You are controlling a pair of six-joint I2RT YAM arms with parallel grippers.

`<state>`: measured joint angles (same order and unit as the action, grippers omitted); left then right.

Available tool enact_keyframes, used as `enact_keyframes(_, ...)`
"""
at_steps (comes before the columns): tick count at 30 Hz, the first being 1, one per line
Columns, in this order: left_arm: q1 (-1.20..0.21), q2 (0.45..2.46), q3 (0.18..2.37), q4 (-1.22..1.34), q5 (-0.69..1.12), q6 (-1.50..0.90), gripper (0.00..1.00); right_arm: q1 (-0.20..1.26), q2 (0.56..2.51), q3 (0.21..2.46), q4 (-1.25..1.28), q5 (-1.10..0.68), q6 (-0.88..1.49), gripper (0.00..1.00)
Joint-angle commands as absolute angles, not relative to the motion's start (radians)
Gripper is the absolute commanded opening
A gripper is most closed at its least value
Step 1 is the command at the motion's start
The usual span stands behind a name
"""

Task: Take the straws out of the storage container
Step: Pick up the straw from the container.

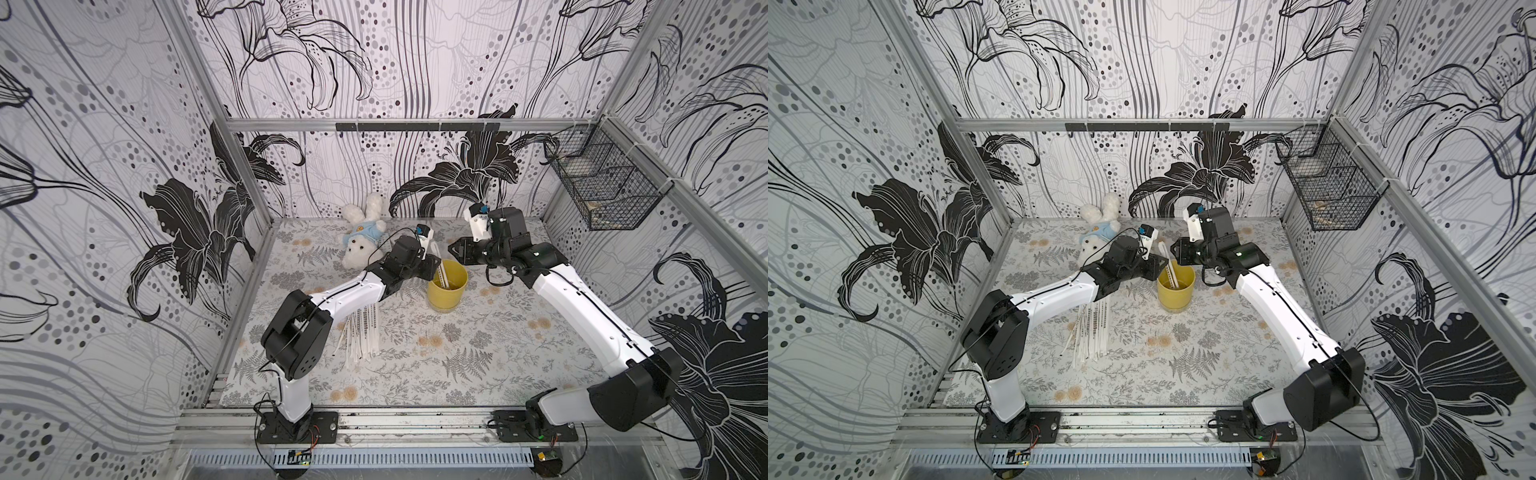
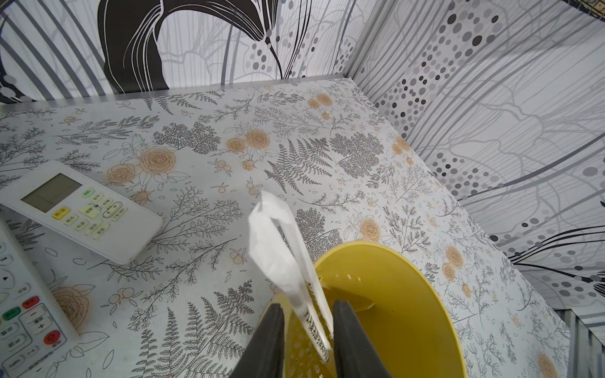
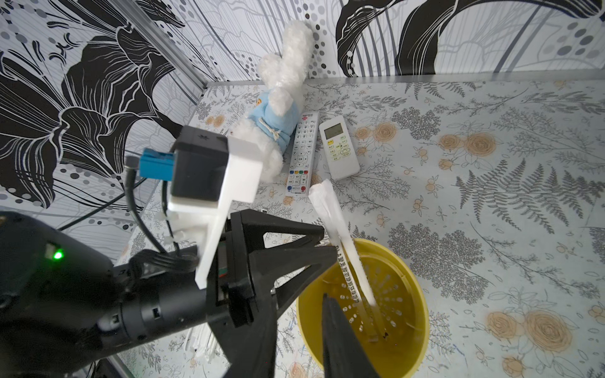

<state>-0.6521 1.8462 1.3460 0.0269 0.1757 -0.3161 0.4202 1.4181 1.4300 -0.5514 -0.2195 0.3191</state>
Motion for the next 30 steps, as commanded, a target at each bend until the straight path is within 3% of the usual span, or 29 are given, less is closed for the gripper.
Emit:
enact_keyframes(1, -0.643, 1.811, 1.325, 0.073, 0.177, -0.326, 0.31, 0.413, 1.411, 1.427, -0.535, -0.216, 0.295, 0.28)
enact_keyframes(30, -0.615, 1.909, 1.418, 0.086, 0.296, -0.311, 0.27, 0.405, 1.434, 1.414, -0.520, -0.225, 0.294, 0.24)
